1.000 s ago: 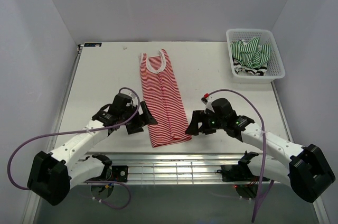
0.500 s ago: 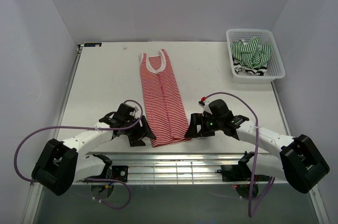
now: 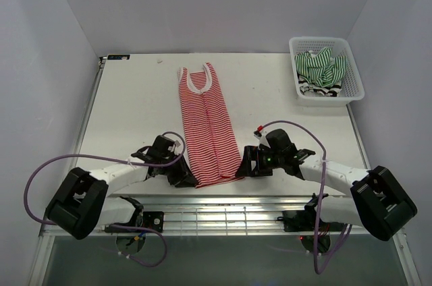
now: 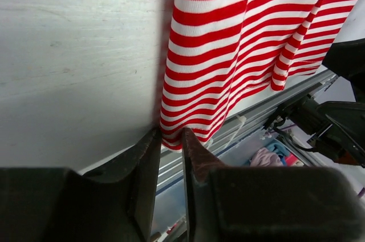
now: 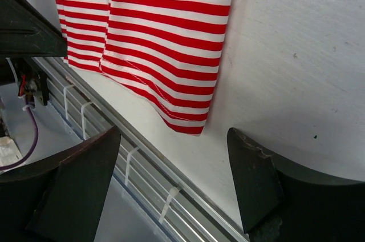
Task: Fold and stack the tank tops
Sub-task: Fold the tank top
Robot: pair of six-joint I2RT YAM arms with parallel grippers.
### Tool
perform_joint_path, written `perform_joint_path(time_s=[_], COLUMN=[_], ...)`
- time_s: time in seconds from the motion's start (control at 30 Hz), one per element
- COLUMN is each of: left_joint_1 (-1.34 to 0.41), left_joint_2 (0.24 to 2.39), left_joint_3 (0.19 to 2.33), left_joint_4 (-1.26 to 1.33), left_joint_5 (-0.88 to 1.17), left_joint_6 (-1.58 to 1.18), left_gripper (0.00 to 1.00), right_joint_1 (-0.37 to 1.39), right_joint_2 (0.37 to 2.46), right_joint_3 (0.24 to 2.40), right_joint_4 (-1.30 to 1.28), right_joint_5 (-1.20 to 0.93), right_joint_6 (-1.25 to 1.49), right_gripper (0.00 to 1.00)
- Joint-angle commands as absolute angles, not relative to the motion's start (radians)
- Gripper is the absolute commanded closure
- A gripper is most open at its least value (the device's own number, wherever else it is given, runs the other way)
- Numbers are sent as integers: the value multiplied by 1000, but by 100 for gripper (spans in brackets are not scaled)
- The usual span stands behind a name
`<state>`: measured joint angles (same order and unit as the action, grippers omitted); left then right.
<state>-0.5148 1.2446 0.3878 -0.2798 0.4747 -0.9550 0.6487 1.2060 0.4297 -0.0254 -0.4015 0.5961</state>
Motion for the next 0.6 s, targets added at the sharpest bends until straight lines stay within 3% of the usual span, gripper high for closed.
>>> perform_joint_path(time_s=[0.0, 0.1, 0.2, 0.33, 0.4, 0.57], left_joint_1=[-525, -525, -525, -525, -525, -525], left_joint_2=[1290, 1313, 1330, 1345, 1335, 1258], left_joint_3=[362, 370, 374, 385, 393, 394], left_joint_4=[-275, -276, -290, -287, -287, -290], left_joint_5=[402, 390, 368, 377, 391, 407], left_joint_6=[-945, -943, -945, -942, -939, -960], left_gripper=[69, 80, 100, 100, 100, 100], right_joint_1=[647, 649, 647, 649, 647, 647], right_joint_2=[1235, 1258, 1284, 1295, 1302, 1296], right_joint_3=[420, 417, 419, 426, 437, 456], right_joint_4=[-21, -21, -21, -21, -21, -12], right_joint_5=[-371, -354, -336, -310, -308, -322], right_joint_6=[609, 624, 638, 635, 621, 606], right_gripper=[20, 28, 51, 71, 88, 92])
